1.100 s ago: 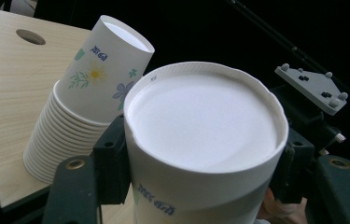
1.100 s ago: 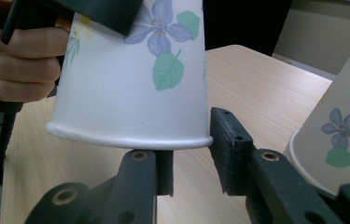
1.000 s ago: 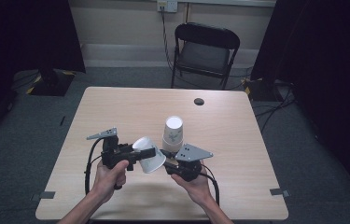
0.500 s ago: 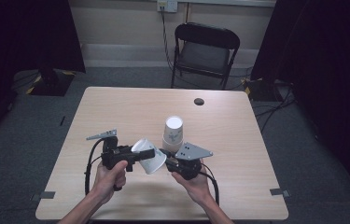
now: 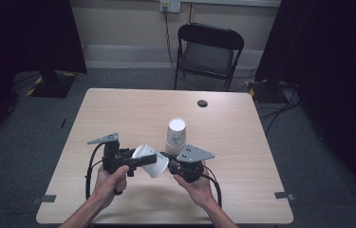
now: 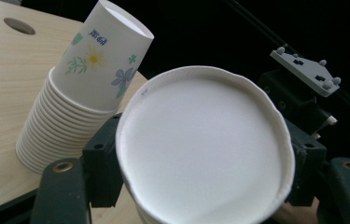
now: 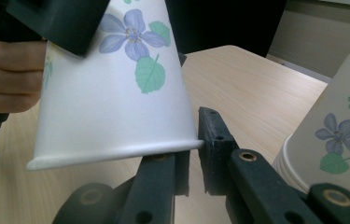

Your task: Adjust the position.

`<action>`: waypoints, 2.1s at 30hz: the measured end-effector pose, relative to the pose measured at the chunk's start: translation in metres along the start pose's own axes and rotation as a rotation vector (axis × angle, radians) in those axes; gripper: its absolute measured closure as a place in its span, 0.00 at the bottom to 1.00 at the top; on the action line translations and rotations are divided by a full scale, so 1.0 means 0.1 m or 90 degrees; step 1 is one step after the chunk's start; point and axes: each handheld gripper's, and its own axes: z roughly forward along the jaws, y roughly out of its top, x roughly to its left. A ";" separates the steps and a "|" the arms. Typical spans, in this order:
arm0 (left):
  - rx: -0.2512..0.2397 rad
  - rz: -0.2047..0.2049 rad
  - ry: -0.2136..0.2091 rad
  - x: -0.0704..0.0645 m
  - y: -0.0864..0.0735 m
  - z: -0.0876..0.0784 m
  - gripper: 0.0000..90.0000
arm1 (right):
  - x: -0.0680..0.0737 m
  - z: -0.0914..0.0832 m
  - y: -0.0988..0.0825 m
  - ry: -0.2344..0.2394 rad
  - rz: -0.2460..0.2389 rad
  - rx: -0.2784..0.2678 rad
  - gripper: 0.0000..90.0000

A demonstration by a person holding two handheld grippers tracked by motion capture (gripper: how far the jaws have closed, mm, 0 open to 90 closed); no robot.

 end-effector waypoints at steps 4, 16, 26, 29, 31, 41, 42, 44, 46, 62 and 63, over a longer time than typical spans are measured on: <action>-0.004 0.035 0.013 -0.03 0.02 -0.04 0.28 | 0.01 -0.01 0.00 0.002 0.002 0.000 0.93; 0.002 0.135 0.067 -0.12 0.09 -0.10 0.22 | -0.01 -0.06 -0.01 0.003 -0.002 0.015 0.94; 0.020 0.158 0.089 -0.15 0.11 -0.10 0.23 | -0.07 -0.11 -0.03 -0.016 0.014 0.045 0.94; 0.019 0.178 0.111 -0.17 0.12 -0.11 0.23 | -0.10 -0.14 -0.03 -0.017 0.022 0.050 0.94; 0.023 0.181 0.114 -0.17 0.13 -0.12 0.24 | -0.12 -0.15 -0.04 -0.017 0.026 0.059 0.95; 0.067 0.261 0.128 -0.24 0.18 -0.12 0.45 | -0.17 -0.13 -0.10 -0.005 0.021 0.126 0.95; 0.071 0.275 0.134 -0.26 0.18 -0.12 0.46 | -0.18 -0.12 -0.10 -0.004 0.020 0.132 0.95; 0.073 0.290 0.130 -0.29 0.18 -0.12 0.48 | -0.18 -0.11 -0.10 0.001 0.021 0.144 0.95; 0.082 0.292 0.127 -0.29 0.18 -0.11 0.47 | -0.18 -0.09 -0.11 0.007 0.027 0.151 0.95; 0.144 0.343 0.077 -0.28 0.05 -0.05 0.34 | -0.02 0.07 -0.20 0.045 0.015 0.208 0.95; 0.145 0.338 0.071 -0.28 0.04 -0.04 0.32 | -0.02 0.08 -0.20 0.048 0.015 0.210 0.95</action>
